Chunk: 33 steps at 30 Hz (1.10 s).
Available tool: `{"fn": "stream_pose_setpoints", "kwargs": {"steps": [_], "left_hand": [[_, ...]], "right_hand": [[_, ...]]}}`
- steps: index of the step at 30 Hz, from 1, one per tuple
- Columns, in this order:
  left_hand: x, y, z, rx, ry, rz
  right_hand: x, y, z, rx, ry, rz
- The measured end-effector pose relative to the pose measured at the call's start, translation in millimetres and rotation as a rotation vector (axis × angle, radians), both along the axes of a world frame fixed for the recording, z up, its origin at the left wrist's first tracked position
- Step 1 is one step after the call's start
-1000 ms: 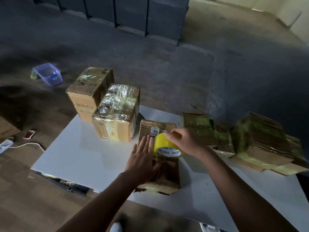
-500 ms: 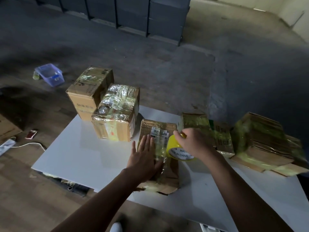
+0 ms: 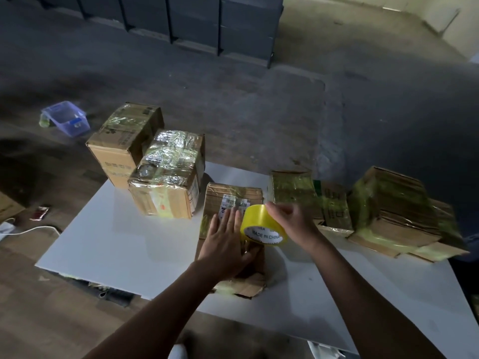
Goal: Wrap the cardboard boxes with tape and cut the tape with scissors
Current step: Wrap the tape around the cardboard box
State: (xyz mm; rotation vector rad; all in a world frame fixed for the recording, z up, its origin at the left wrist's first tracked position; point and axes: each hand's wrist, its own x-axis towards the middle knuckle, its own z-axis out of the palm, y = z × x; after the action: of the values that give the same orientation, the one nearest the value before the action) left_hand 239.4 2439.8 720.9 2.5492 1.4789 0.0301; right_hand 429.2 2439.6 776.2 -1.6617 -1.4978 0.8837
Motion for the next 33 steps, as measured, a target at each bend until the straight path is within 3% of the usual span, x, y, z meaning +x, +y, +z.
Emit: {"fn": "stream_pose_setpoints", "kwargs": {"steps": [10,13,17,23,27,29,33], "left_hand": [[-4.7,1.5,0.8,-0.007,0.064,-0.015],[-7.7,1.5,0.2,-0.001,0.067,-0.055],[-10.9,1.3,1.4,-0.001,0.14,-0.18],[15.4,-10.4,26.0,-0.023,0.312,-0.149],[40.8,-35.4,38.5,-0.183,0.222,-0.21],[39.3,-41.0,41.6,-0.247,0.265,-0.281],[27.7,-37.4,42.5,-0.15,0.372,-0.332]], "right_hand": [[55.2,-6.2,-20.5,-0.224,-0.405,-0.05],[45.2,-7.7,-39.7,-0.296,-0.41,-0.036],[34.3,-6.6,-55.4,-0.233,-0.428,0.008],[26.7,-4.2,-64.1,-0.262,-0.463,0.023],[29.6,-5.1,-65.8,-0.282,-0.483,0.079],[32.4,-5.2,-67.8,-0.299,-0.473,0.066],[31.7,-6.8,-67.1,-0.287,-0.446,0.066]]}}
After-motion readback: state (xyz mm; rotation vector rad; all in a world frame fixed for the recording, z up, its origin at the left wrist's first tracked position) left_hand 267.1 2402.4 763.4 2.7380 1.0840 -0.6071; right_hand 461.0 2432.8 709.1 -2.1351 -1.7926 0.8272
